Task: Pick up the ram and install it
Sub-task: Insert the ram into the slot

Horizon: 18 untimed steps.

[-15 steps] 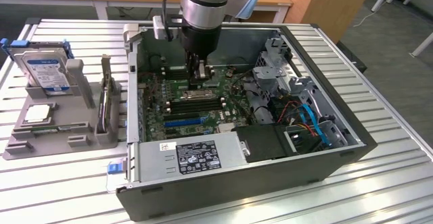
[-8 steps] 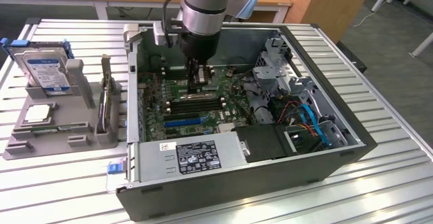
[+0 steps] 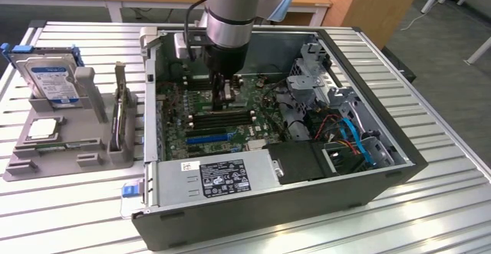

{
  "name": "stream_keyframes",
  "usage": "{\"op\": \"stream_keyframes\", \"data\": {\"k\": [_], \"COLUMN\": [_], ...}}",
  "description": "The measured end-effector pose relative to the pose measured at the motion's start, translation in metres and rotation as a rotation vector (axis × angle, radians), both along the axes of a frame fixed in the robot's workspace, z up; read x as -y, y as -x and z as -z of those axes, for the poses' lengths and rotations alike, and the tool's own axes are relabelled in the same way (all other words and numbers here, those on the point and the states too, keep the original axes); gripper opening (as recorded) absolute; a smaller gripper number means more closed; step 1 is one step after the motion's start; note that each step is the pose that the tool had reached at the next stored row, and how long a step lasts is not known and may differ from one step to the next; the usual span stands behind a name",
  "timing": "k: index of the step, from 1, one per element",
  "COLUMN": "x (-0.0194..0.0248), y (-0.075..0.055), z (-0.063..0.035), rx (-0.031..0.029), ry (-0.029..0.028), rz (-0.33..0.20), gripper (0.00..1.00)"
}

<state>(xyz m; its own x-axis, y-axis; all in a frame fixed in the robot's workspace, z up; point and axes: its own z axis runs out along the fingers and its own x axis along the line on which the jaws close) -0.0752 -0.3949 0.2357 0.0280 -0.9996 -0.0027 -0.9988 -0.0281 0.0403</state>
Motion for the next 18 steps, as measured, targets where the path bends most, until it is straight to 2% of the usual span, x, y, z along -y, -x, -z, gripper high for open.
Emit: {"op": "stream_keyframes", "data": {"k": [6, 7, 9, 10, 18], "x": [0.0, 0.0, 0.0, -0.0001, -0.0001], "y": [0.0, 0.0, 0.0003, 0.0003, 0.0005], "z": [0.0026, 0.0028, 0.0033, 0.0035, 0.0034], "rx": [0.0017, 0.0047, 0.0206, 0.023, 0.0246], "ry": [0.0, 0.0008, 0.0048, 0.0069, 0.0075], "rz": [-0.004, -0.005, -0.006, -0.006, -0.006], "gripper": [0.14, 0.14, 0.14, 0.14, 0.14]}}
